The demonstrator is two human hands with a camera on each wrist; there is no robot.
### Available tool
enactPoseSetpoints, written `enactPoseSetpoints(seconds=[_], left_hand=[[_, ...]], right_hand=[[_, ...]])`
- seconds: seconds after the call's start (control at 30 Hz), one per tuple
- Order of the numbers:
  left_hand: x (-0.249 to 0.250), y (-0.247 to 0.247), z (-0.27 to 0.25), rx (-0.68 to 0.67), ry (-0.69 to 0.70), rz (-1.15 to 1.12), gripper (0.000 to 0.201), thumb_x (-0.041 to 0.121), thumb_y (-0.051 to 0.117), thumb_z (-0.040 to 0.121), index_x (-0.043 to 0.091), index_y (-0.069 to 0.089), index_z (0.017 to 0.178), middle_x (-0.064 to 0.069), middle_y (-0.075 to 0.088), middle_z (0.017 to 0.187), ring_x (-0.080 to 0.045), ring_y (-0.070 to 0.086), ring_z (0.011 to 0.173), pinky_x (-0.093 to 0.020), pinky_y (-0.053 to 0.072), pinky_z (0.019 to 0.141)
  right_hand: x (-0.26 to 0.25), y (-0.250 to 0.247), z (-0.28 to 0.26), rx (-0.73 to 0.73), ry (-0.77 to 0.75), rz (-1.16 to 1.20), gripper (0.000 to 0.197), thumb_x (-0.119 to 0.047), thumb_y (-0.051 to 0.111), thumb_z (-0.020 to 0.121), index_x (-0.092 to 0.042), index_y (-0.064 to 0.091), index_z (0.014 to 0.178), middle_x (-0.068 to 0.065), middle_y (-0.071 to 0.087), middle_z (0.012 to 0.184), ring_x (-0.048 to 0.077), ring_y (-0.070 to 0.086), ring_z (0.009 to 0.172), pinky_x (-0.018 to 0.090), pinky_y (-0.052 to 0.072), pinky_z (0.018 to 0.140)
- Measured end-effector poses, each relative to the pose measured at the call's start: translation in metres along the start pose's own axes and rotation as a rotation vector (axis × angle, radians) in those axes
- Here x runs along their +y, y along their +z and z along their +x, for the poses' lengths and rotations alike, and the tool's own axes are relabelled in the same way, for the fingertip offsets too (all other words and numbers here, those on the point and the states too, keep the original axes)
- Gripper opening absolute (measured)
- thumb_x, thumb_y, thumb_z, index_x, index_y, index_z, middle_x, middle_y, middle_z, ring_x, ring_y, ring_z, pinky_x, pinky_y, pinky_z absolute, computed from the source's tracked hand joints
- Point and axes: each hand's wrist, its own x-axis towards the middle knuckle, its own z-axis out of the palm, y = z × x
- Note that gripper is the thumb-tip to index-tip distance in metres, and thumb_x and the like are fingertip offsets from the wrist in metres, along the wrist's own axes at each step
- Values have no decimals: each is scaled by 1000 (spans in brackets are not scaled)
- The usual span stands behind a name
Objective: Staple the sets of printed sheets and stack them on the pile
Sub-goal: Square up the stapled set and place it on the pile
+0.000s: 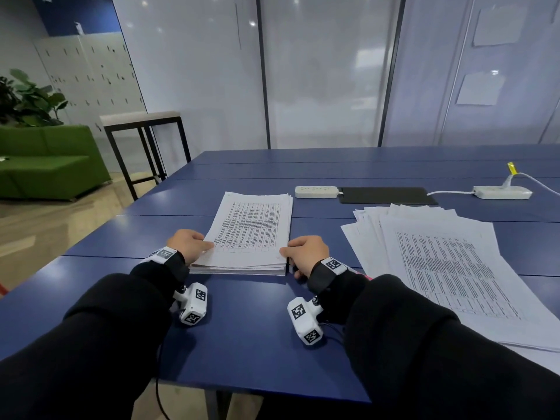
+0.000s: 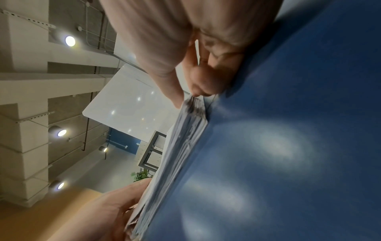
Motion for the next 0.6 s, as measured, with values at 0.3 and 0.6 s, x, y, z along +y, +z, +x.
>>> enactPoseSetpoints(seconds=[0.3,0.6], left_hand=[[-2,0,4,-56,35,81,20,23,75,93,19,61,80,-4,59,91,-23,50,83,-30,38,80],[1,-1,1,-76,75,158,20,10,76,91,9,78,111,-5,71,105,-23,63,100,-23,40,89]], right_hand=[[2,4,0,-24,37,110,30,-7,85,79,-8,73,107,15,73,94,19,63,53,36,58,45],[1,3,-5,-81,57,152,40,4,87,74,-3,75,112,11,71,113,29,74,74,37,62,52]])
